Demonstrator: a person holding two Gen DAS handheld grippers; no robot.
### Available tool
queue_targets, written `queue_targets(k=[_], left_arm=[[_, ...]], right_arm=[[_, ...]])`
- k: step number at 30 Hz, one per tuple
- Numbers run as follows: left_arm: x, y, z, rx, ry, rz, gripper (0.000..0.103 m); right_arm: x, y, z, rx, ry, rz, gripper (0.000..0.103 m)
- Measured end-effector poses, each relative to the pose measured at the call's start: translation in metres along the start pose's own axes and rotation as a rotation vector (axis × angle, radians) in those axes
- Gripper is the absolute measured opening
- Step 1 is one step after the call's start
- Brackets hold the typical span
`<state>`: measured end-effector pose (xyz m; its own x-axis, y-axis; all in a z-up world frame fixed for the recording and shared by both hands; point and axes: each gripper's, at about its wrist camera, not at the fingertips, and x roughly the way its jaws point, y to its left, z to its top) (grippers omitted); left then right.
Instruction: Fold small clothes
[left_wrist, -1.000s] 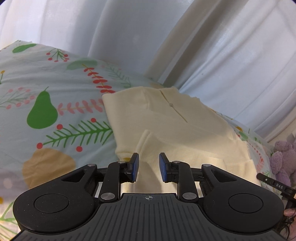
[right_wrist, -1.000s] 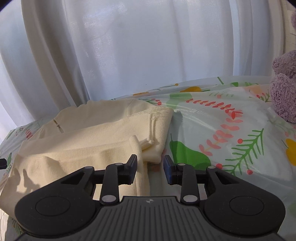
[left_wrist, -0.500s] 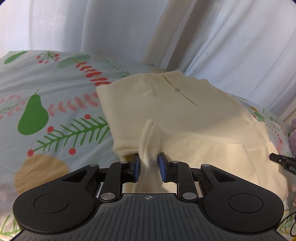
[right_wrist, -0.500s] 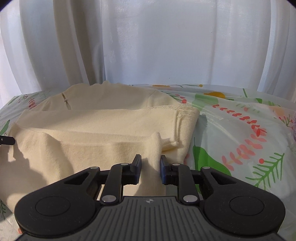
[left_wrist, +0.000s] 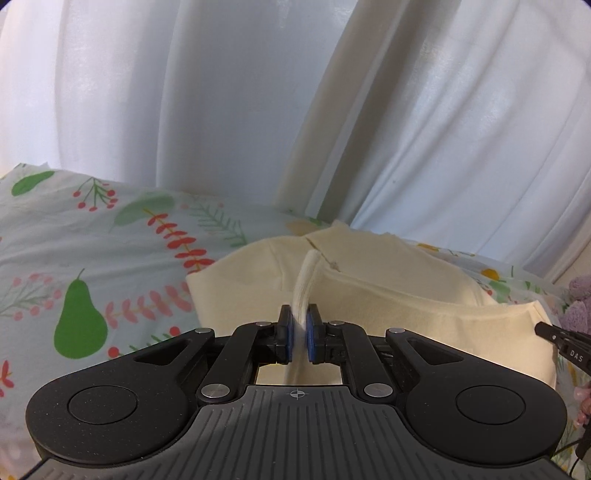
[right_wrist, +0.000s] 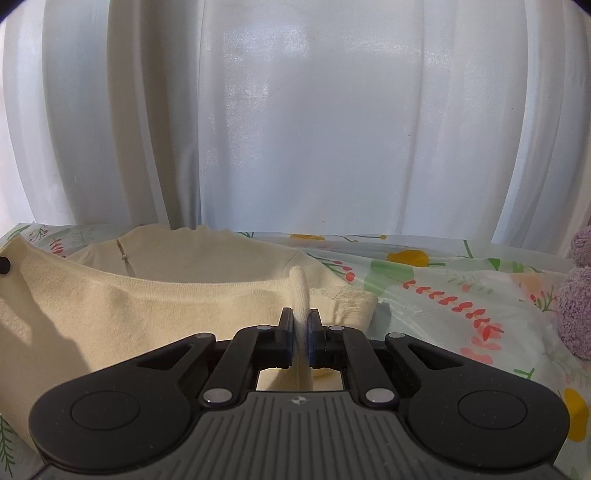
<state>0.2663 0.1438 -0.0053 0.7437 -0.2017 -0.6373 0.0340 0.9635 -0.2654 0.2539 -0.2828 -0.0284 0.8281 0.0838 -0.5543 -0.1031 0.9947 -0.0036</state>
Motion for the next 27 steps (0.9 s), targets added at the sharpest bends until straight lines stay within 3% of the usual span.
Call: queue_targets(k=[5,8,10,11,12,13,16,17,18,20,23,27], left_arm=[[0.042,0.002,0.004,0.0,0.069,0.051,0.01],[0.058,0.003,-0.003,0.028,0.131,0.022,0.011],[0.056,0.002,-0.008,0.052,0.134,-0.021,0.023],[0.054,0.002,-0.01,0.062,0.135,-0.052,0.039],[0.052,0.002,-0.012,0.072,0.137,-0.079,0.046],[0.05,0.0,-0.015,0.09,0.133,-0.103,0.047],[0.055,-0.01,-0.018,0.159,0.149,-0.067,0.043],[0.059,-0.012,-0.019,0.179,0.159,-0.043,0.036],[0.062,-0.014,-0.019,0.195,0.166,-0.016,0.022],[0.066,-0.017,-0.021,0.215,0.167,0.029,0.011],[0.054,-0.017,-0.013,0.215,0.122,0.058,0.01],[0.034,-0.019,0.019,0.182,0.019,0.026,0.009]], right_arm=[[0.035,-0.007,0.002,0.036,0.06,-0.001,0.007],[0.05,-0.011,-0.004,0.051,0.122,0.028,0.008],[0.05,-0.013,-0.007,0.043,0.138,0.044,0.013],[0.047,-0.013,-0.008,0.034,0.136,0.065,0.019],[0.045,-0.013,-0.009,0.02,0.131,0.086,0.02],[0.042,-0.012,-0.01,0.001,0.126,0.099,0.021],[0.041,-0.001,-0.014,-0.101,0.125,0.082,0.022],[0.042,0.002,-0.016,-0.129,0.131,0.069,0.022],[0.044,0.004,-0.018,-0.152,0.134,0.053,0.021],[0.042,0.007,-0.02,-0.181,0.121,0.032,0.008],[0.035,0.013,-0.019,-0.207,0.067,-0.009,0.006],[0.03,0.022,0.001,-0.228,-0.025,-0.059,0.006]])
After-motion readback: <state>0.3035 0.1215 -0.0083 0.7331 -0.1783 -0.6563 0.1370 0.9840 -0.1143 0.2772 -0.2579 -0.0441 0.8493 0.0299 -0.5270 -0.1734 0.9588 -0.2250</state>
